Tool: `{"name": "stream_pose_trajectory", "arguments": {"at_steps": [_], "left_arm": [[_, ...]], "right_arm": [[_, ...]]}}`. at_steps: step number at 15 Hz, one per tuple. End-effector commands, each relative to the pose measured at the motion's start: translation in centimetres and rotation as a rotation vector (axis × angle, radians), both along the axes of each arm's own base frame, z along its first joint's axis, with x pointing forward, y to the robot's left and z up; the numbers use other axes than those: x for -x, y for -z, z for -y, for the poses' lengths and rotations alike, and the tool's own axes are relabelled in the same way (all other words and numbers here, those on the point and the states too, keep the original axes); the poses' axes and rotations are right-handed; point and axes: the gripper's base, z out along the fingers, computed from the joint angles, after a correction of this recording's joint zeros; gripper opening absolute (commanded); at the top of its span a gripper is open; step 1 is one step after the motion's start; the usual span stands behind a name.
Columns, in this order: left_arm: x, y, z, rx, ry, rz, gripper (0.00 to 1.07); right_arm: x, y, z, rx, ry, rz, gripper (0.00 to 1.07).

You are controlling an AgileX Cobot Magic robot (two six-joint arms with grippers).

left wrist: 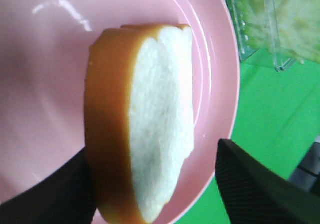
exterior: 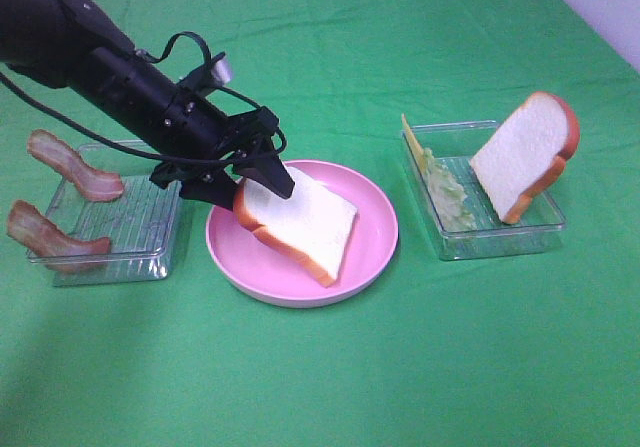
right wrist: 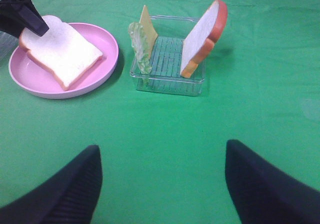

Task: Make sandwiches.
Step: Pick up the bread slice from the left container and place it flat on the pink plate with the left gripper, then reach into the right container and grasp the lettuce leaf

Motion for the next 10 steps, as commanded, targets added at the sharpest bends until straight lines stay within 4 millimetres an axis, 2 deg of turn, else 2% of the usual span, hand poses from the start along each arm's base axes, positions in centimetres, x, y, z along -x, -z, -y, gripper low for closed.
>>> {"name": "stream_pose_trajectory", "arguments": {"at_steps": [1, 4, 7, 10], "left_arm": [[0.7, -2.9, 2.1, -0.158, 0.016, 0.216, 0.66], [1.6, -4.3, 3.2, -0.294, 0.044, 0.297, 0.66], [1.5, -5.5, 2.5, -0.44, 0.043, 0.234, 0.66], [1.5, -8.1, 1.7, -0.544, 0.088, 0.22, 0.66]], "right_arm": [[0.1, 0.0, 0.0, 0.01, 0.001, 0.016, 0.67], [0.1, 0.0, 0.0, 0.01, 0.001, 0.016, 0.67], [0.1, 0.0, 0.0, 0.01, 0.001, 0.016, 0.67], [0.1, 0.0, 0.0, 0.01, 0.001, 0.016, 0.67]]}}
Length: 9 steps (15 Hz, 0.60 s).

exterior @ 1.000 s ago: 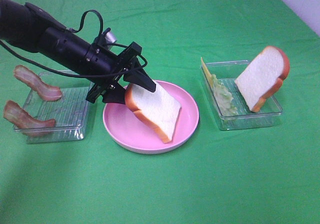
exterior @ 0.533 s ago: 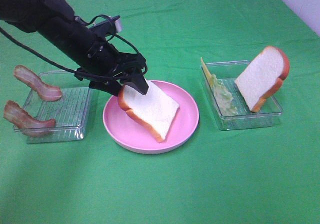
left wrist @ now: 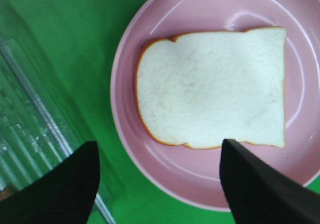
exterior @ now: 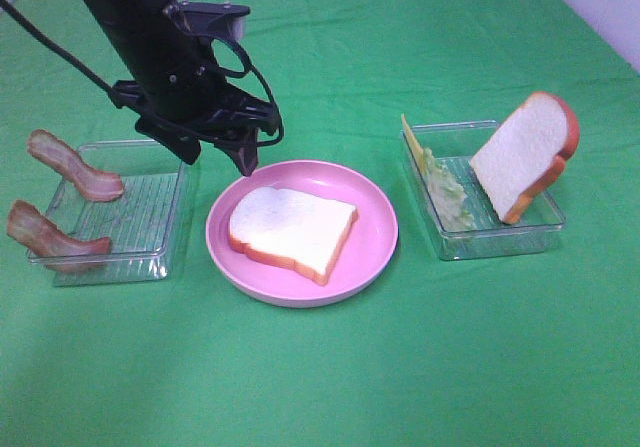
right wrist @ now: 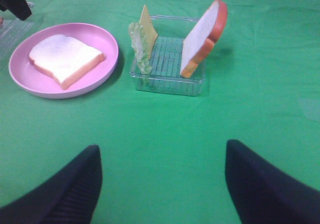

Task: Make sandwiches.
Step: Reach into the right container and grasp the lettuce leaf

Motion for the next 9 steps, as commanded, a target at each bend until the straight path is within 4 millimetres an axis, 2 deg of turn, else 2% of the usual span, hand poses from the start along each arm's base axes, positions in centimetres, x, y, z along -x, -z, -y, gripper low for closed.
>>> {"name": "stream_pose_trajectory", "arguments": {"at_steps": [1, 3, 5, 6, 7, 9], "left_arm": [[0.6, -3.2, -0.7, -0.067, 0.014, 0.001, 0.66], [1.1, -5.2, -1.3, -0.091, 0.018, 0.025, 0.66], [2.3, -8.2, -2.3, -0.108, 0.02, 0.068, 0.66], [4.2, -11.3, -3.5, -0.111, 0.017, 0.09, 0.66], [4.8, -12.2, -3.9, -0.111, 0.015, 0.099, 0.66], [7.3, -15.3, -5.4, -0.112, 0.008, 0.142, 0.66]], "right_arm": [[0.1, 0.0, 0.0, 0.01, 0.001, 0.016, 0.67], [0.1, 0.0, 0.0, 0.01, 0.001, 0.016, 0.67], [0.1, 0.0, 0.0, 0.01, 0.001, 0.016, 0.67], [0.1, 0.0, 0.0, 0.01, 0.001, 0.016, 0.67], [0.1, 0.0, 0.0, 0.01, 0.001, 0.016, 0.67], [0.1, 0.0, 0.0, 0.01, 0.001, 0.016, 0.67]]}}
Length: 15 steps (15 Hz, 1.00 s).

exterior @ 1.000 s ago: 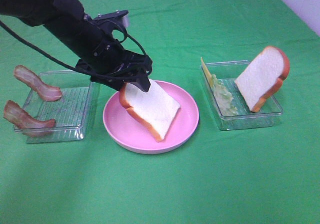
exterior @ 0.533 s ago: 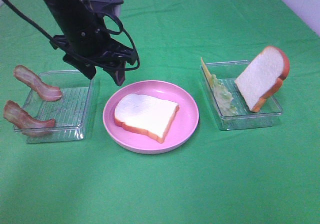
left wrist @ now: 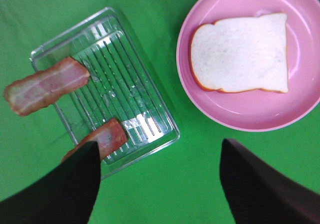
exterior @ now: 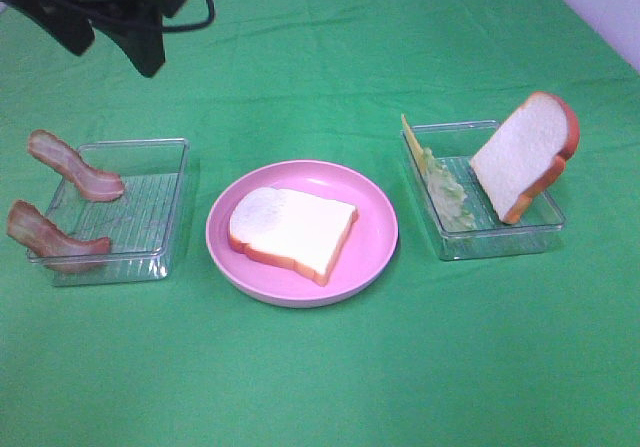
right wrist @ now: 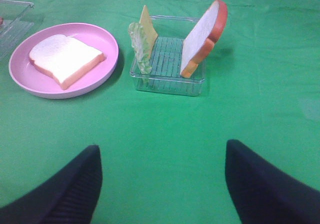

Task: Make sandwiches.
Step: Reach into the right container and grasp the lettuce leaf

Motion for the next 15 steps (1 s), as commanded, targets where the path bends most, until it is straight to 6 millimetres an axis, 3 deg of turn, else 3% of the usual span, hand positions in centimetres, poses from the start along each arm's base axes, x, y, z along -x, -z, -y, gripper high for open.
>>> {"name": "stream_pose_trajectory", "arguments": {"at_steps": [1, 3, 6, 8, 9, 10, 15], "left_arm": [[3.4, -3.0, -2.0, -0.009, -0.014, 0.018, 0.66], [6.4, -4.3, -3.6, 0.013, -0.018, 0.051, 0.66], [10.0, -4.1, -5.5, 0.026, -0.038, 0.053, 0.66], [13.0, -3.1, -7.1, 0.023, -0.038, 0.039, 0.66], [15.8, -1.8, -8.6, 0.022, -0.037, 0.031, 0.66], [17.3, -1.1, -9.3, 0.03, -0.039, 0.027, 0.66], [22.7, 1.6, -12.2, 0.089, -0.034, 0.129, 0.66]], "right_arm": [[0.1, 0.0, 0.0, 0.01, 0.001, 0.016, 0.67], [0.1, 0.0, 0.0, 0.01, 0.001, 0.016, 0.67], [0.1, 0.0, 0.0, 0.01, 0.001, 0.016, 0.67], [0.1, 0.0, 0.0, 0.01, 0.001, 0.016, 0.67], [0.1, 0.0, 0.0, 0.01, 0.001, 0.016, 0.67], [0.1, 0.0, 0.0, 0.01, 0.002, 0.019, 0.67], [0.1, -0.1, 0.0, 0.009, 0.004, 0.028, 0.67]]}}
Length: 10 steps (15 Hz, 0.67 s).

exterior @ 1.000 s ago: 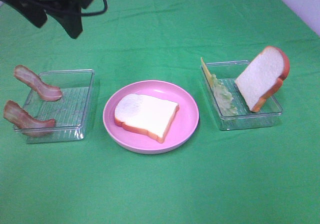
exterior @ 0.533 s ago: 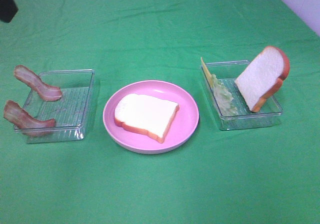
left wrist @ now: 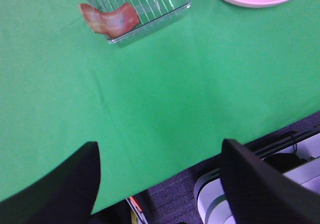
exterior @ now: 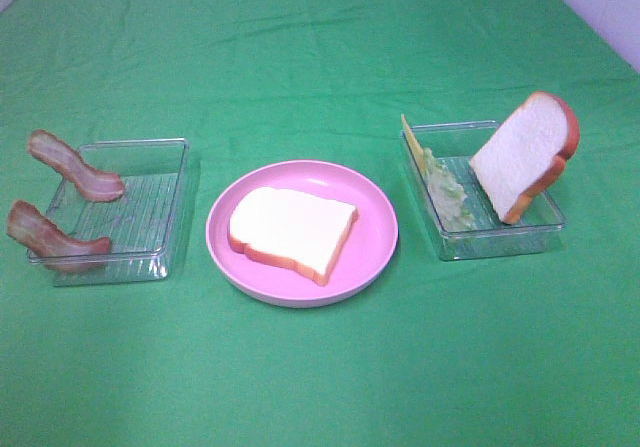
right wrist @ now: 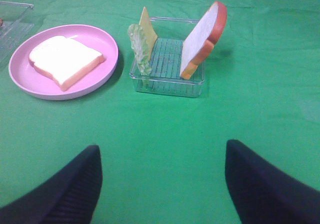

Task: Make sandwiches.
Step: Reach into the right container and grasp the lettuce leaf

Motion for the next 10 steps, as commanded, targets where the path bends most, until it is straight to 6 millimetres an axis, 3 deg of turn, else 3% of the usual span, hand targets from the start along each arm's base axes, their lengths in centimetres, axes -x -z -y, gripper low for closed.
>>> {"name": "stream_pose_trajectory", "arguments": {"at_steps": [1, 4, 7, 10], "left_arm": [[2.7, 1.3, -1.4, 0.038, -0.003, 0.058, 0.66], [6.5, 3.0, -3.4, 0.124, 0.006, 0.228, 0.66], [8.5, 4.3, -4.5, 0.16, 0.009, 0.306, 0.66], [10.2, 5.6, -5.5, 0.204, 0.01, 0.398, 0.66]], "right_arm": [[0.1, -0.1, 0.0, 0.01, 0.004, 0.025, 0.67], [0.0, -0.4, 0.0, 0.004, 0.009, 0.037, 0.67], [-0.8, -1.2, 0.1, -0.023, 0.034, 0.08, 0.67], [-2.9, -2.1, 0.2, -0.09, 0.087, 0.089, 0.67]]}}
